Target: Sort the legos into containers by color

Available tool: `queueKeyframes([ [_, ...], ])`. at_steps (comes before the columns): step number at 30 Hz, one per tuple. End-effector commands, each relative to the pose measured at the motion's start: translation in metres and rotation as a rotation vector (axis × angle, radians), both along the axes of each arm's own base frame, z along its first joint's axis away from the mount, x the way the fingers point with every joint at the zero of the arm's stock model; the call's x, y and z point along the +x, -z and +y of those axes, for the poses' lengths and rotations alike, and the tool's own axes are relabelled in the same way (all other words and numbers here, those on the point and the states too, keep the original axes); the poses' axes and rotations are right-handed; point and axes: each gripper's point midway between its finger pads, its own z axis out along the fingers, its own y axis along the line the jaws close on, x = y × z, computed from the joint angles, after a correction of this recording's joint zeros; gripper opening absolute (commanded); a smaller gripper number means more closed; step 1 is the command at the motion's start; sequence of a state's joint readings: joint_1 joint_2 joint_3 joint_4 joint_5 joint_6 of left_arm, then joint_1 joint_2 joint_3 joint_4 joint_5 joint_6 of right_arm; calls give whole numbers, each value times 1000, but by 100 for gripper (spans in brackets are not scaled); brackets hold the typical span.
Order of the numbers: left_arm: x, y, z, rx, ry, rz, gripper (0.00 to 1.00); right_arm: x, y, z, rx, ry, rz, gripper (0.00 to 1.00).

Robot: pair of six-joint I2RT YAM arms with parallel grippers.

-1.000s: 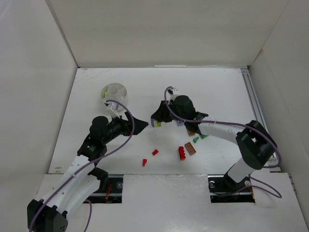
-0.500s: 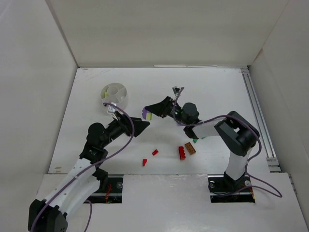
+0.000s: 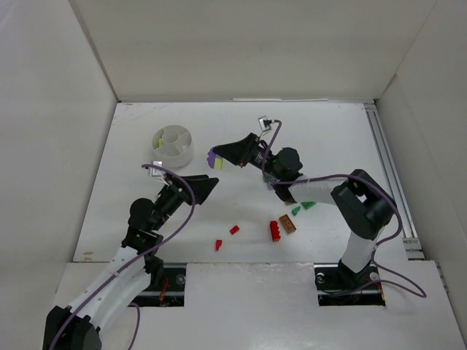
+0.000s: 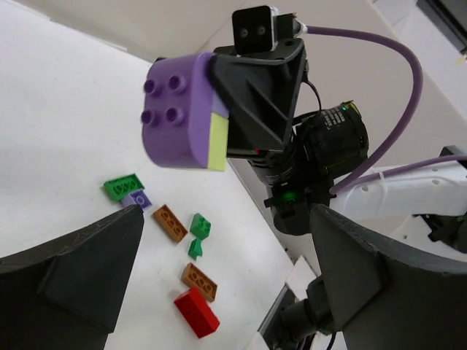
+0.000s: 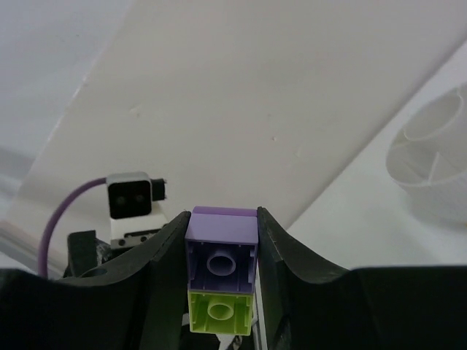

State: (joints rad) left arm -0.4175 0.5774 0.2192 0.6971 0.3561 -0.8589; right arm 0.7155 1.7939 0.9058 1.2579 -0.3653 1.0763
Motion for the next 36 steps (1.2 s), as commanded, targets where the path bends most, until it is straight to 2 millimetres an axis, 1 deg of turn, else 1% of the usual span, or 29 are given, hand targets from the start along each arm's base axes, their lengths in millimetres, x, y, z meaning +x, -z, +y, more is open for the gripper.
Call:
queueKeyframes([
  [1,0,-28,8,-88,-45,-97,94,-50,-128,-36,362,-11,-452,22],
  [2,-1,-35,10,-103,-54,-122,94,-50,-135,-36,372,-11,-463,22],
  [4,5,-38,13,-116,-81,-130,94,-54,-142,-34,390,-26,-467,22],
  [5,4,-50,15,-137,-93,-163,89,-53,-141,-33,384,-26,-460,22],
  [6,7,-51,17,-142,-105,-164,88,-51,-141,-32,385,-26,-461,22],
  [7,5,-56,17,-154,-104,-187,88,-52,-145,-32,393,-26,-470,22],
  [8,8,-60,20,-167,-127,-195,88,-50,-146,-33,400,-15,-465,22],
  [9,5,-67,23,-200,-131,-229,86,-54,-150,-31,409,-24,-471,22],
  [10,6,-63,23,-202,-130,-232,86,-54,-155,-32,418,-24,-481,22],
  [11,4,-67,25,-227,-134,-248,86,-51,-155,-32,419,-12,-468,22],
  [12,-3,-76,28,-259,-130,-309,86,-51,-152,-28,421,-14,-454,22],
  [13,-1,-77,27,-272,-125,-312,86,-52,-158,-30,437,-6,-463,22],
  [15,0,-79,26,-287,-120,-320,85,-49,-158,-29,445,-5,-453,22],
  [16,-2,-82,26,-293,-111,-339,85,-53,-163,-28,459,-19,-454,22],
  [17,2,-77,22,-281,-103,-324,85,-53,-161,-27,462,-25,-447,22],
  [18,1,-77,20,-278,-89,-333,85,-54,-166,-28,472,-25,-457,22],
  [19,-3,-85,22,-298,-86,-371,85,-54,-166,-28,472,-25,-457,22],
  [23,-8,-90,23,-324,-80,-405,84,-57,-166,-25,474,-34,-455,22],
  [26,-9,-90,22,-320,-75,-409,84,-57,-166,-25,474,-34,-455,22],
  [27,-12,-94,23,-329,-74,-427,84,-56,-164,-24,466,-34,-447,22],
  [28,-14,-94,21,-331,-65,-426,84,-53,-160,-21,459,-34,-439,22],
  [29,-18,-99,23,-341,-64,-444,84,-53,-160,-21,459,-34,-439,22],
  [30,-18,-99,23,-341,-64,-445,83,-53,-160,-21,459,-34,-439,22],
  [32,-20,-101,24,-338,-68,-460,81,-48,-150,-17,447,-39,-417,22],
  [33,-20,-105,24,-343,-67,-470,81,-52,-154,-15,455,-48,-421,22],
  [34,-20,-105,24,-343,-67,-470,81,-51,-150,-13,452,-53,-408,22],
  [35,-20,-105,24,-343,-67,-470,80,-51,-154,-13,459,-54,-415,22],
  [36,-22,-111,25,-353,-66,-489,80,-48,-149,-11,451,-54,-407,22],
])
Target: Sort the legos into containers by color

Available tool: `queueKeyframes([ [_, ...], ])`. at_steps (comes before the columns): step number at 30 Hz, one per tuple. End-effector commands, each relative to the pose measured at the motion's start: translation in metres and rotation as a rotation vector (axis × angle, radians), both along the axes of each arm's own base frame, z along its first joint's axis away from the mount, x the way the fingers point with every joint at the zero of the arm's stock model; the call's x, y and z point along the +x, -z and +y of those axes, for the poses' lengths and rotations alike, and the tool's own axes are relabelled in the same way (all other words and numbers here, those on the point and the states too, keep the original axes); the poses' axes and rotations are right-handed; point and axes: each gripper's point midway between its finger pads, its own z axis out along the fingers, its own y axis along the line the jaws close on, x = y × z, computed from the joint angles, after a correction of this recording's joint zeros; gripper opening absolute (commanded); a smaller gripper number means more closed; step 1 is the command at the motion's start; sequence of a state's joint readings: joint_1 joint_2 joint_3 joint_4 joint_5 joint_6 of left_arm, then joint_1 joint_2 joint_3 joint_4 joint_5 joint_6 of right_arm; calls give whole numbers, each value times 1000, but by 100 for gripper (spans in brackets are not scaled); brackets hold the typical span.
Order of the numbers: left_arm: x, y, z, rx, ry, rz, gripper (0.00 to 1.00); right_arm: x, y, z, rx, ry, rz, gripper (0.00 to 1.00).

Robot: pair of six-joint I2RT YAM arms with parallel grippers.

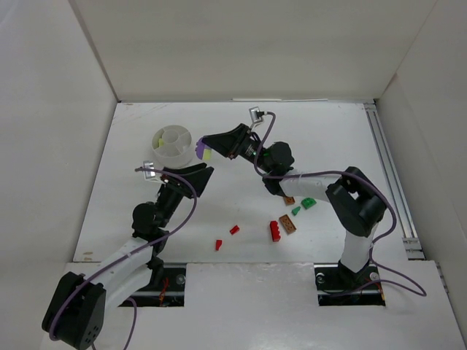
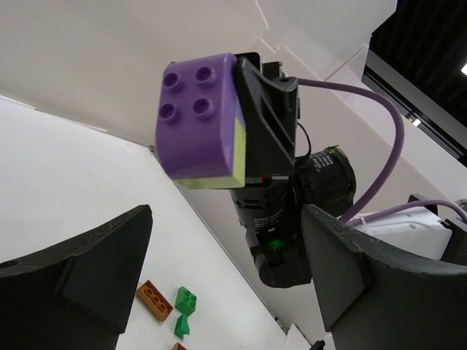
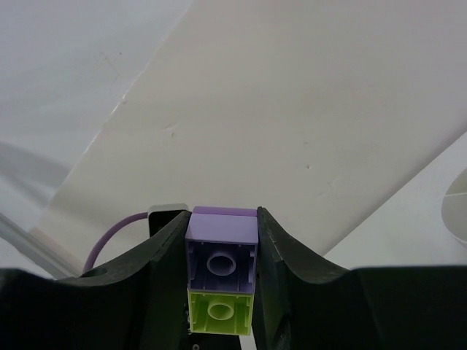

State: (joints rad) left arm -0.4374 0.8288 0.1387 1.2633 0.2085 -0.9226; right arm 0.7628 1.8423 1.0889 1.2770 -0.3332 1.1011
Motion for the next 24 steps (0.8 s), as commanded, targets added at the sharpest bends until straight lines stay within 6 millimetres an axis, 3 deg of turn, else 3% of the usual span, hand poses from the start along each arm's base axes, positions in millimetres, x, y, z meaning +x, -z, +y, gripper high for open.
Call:
queueKeyframes([
  [1,-45,-84,17,-161,20,-349,80,-47,-89,-36,331,-20,-319,22],
  [10,-53,-98,16,-189,51,-378,76,-56,-98,-36,356,-35,-351,22],
  [15,-51,-100,23,-214,10,-383,74,-58,-86,-33,338,-50,-319,22],
  [24,-56,-110,28,-223,-10,-426,68,-62,-86,-26,335,-91,-304,22],
])
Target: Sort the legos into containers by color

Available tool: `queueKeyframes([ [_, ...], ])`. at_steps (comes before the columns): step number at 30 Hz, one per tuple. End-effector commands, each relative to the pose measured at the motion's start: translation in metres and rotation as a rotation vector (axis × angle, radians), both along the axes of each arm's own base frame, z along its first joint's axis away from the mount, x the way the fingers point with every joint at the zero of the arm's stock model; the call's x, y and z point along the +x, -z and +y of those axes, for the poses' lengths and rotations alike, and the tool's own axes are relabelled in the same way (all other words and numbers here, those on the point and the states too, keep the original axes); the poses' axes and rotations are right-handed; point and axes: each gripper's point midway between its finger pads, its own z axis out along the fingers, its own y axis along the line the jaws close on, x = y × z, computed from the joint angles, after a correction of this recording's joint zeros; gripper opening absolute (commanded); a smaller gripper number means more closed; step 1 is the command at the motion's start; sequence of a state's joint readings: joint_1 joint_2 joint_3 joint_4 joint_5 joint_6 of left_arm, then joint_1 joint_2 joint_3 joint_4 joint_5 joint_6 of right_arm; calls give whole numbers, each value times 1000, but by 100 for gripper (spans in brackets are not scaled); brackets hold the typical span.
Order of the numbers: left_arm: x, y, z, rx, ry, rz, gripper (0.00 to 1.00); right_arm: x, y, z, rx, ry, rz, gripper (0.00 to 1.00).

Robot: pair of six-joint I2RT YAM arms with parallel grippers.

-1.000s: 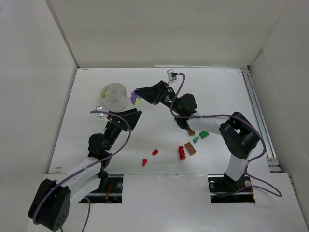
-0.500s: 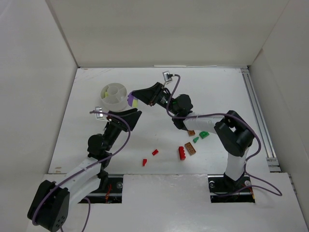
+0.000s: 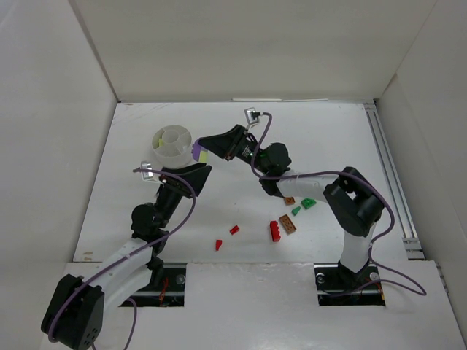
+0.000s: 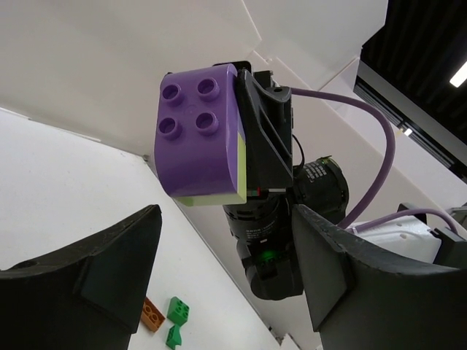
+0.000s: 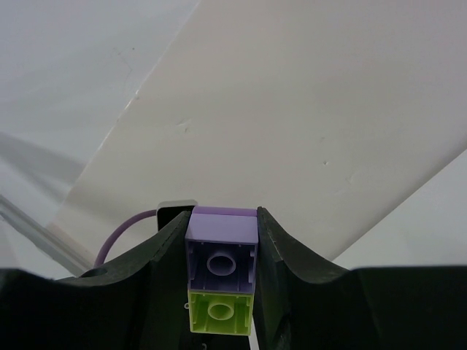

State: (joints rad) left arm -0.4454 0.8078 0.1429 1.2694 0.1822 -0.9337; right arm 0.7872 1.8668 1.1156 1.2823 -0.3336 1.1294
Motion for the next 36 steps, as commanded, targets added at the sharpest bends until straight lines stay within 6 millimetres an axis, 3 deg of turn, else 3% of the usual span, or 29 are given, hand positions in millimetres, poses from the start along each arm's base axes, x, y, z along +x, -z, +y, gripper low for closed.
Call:
queueKeyframes([
  [1,-53,-103,25,-192,-4,-416,68,-55,-85,-38,326,-48,-315,22],
  [11,-57,-103,27,-202,-4,-437,63,-55,-84,-32,331,-63,-308,22],
  [16,-64,-108,34,-229,-21,-460,49,-56,-82,-32,337,-63,-315,22],
  [18,-65,-106,35,-224,-27,-464,38,-57,-83,-33,344,-63,-321,22],
  [25,-66,-105,37,-230,-34,-462,33,-60,-84,-36,364,-77,-323,22],
  [29,-68,-109,29,-209,8,-476,33,-59,-81,-35,364,-77,-323,22],
  [31,-57,-104,18,-170,31,-439,32,-61,-83,-31,372,-86,-328,22],
  [34,-39,-96,-4,-117,83,-340,19,-62,-86,-30,375,-87,-350,22],
  [36,-39,-88,-16,-109,120,-309,19,-60,-89,-28,372,-76,-363,22],
])
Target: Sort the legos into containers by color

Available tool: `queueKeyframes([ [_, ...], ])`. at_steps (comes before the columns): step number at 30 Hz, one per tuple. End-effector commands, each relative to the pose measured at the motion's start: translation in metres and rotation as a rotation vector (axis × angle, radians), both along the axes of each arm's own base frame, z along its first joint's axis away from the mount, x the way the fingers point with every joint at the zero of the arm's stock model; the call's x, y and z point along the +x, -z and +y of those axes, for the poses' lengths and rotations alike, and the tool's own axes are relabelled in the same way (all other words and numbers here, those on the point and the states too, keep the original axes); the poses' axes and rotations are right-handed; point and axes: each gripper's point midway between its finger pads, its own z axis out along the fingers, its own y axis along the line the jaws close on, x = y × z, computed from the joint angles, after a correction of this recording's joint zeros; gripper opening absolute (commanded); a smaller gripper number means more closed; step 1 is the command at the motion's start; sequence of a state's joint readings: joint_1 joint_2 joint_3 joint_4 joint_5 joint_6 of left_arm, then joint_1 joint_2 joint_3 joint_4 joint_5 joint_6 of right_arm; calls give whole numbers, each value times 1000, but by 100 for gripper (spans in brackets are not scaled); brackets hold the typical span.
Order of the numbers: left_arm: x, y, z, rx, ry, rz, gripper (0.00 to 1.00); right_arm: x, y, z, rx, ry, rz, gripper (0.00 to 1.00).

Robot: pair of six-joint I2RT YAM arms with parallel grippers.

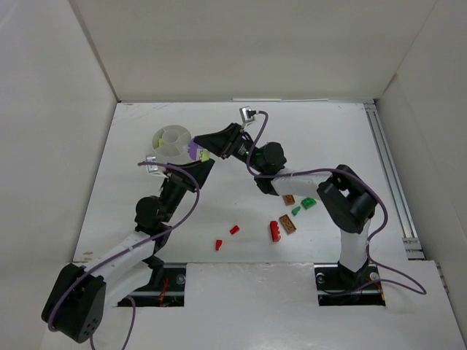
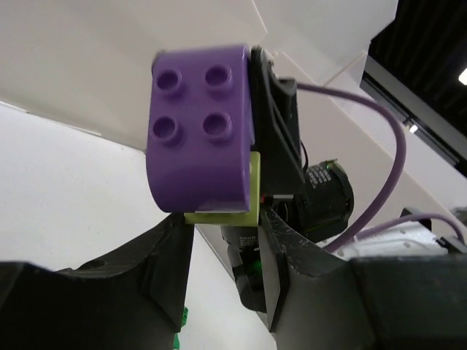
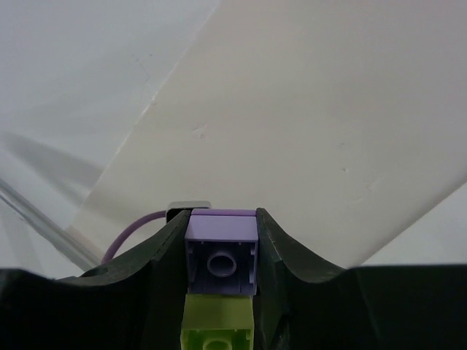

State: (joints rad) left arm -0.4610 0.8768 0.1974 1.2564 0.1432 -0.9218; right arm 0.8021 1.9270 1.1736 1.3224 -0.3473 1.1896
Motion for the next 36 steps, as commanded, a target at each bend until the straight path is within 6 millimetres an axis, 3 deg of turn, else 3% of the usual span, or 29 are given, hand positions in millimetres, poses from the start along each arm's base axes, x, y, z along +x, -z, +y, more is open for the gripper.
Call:
queueKeyframes([
  [1,-54,-85,-11,-115,144,-342,19,-57,-88,-41,338,0,-380,22],
  [7,-53,-69,-29,-34,171,-276,19,-51,-93,-43,308,27,-409,22],
  [10,-60,-73,-17,-51,133,-300,19,-47,-97,-49,312,41,-417,22],
  [11,-53,-61,-19,-16,119,-244,19,-43,-97,-55,302,53,-428,22],
  [13,-43,-63,-10,14,43,-191,19,-36,-103,-66,278,86,-454,22],
  [14,-29,-48,-11,96,4,-104,19,-24,-103,-76,248,123,-469,22],
  [16,-22,-49,-2,129,-60,-52,19,-6,-105,-85,116,212,-504,22],
  [18,-15,-46,1,202,-90,40,19,19,-94,-93,-59,304,-498,22],
  [19,-12,-46,6,227,-119,76,19,31,-79,-95,-254,385,-515,22],
  [20,-3,-44,15,239,-183,130,18,47,-78,-106,-344,497,-501,22],
  [22,11,-38,23,312,-253,256,16,58,-62,-131,-590,638,-482,22],
  [24,25,-32,31,373,-318,337,19,63,-55,-153,-642,715,-427,22],
  [25,30,-40,35,411,-341,371,19,71,-42,-168,-675,734,-403,22],
  [26,48,-21,31,481,-353,442,20,71,-36,-177,-705,736,-379,22],
  [28,69,-23,43,544,-374,507,20,72,-20,-188,-751,735,-341,22],
  [29,88,-2,45,584,-375,582,19,75,-1,-197,-815,744,-317,22],
  [32,118,2,76,566,-391,647,15,75,19,-213,-919,766,-302,22],
  [33,130,10,98,553,-432,688,15,76,32,-225,-978,777,-291,22],
  [34,134,14,107,548,-447,705,15,78,41,-232,-1008,778,-280,22],
  [35,140,11,116,552,-469,694,20,79,44,-242,-1023,787,-275,22],
  [36,145,21,122,566,-479,721,23,77,57,-248,-1053,783,-261,22],
])
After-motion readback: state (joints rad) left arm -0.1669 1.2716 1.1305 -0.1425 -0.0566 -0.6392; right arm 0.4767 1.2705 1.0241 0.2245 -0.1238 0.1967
